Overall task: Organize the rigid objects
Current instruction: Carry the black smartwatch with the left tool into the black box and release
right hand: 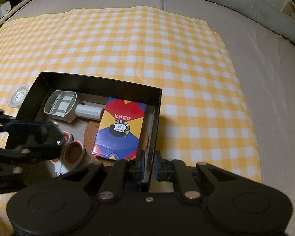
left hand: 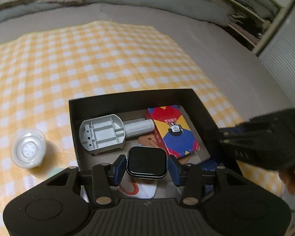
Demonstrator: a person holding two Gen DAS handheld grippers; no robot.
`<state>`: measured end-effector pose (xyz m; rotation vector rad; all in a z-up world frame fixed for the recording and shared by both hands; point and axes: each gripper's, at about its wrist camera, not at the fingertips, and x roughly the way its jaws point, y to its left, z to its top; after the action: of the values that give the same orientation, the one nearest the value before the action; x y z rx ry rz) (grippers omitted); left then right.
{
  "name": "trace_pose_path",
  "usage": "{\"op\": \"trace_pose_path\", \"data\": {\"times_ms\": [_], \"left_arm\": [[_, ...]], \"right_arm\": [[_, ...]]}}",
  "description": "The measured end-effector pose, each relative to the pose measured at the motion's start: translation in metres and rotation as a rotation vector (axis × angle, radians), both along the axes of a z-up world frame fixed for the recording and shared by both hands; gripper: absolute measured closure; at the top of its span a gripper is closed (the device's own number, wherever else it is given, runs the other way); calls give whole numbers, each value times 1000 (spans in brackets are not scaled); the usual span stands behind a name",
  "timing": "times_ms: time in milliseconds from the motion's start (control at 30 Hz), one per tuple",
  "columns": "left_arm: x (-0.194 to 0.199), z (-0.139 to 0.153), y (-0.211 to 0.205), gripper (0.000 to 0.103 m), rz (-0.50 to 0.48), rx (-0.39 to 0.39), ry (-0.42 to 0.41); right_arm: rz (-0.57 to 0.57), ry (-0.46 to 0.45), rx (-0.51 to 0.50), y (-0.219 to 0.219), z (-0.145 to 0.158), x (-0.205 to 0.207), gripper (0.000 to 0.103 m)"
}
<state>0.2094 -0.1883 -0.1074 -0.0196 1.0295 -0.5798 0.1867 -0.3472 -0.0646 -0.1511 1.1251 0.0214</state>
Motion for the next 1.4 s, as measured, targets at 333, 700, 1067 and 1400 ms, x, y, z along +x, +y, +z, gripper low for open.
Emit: {"op": "trace_pose_path", "data": {"times_ms": [333, 700, 1067, 1400], "left_arm": [[12, -7, -6, 56, 161, -30, 6], [15, -7, -9, 45, 138, -27, 2], [6, -3, -6, 43, 82, 7, 6], [-7, 7, -3, 20, 40, 31, -18]], "right_arm": [[2, -8, 14, -2, 3, -3, 95], [6, -11, 14, -2, 4, -5, 95], [7, -10, 16, -3, 4, -5, 95], [25, -22, 10, -1, 5, -6, 95]]}}
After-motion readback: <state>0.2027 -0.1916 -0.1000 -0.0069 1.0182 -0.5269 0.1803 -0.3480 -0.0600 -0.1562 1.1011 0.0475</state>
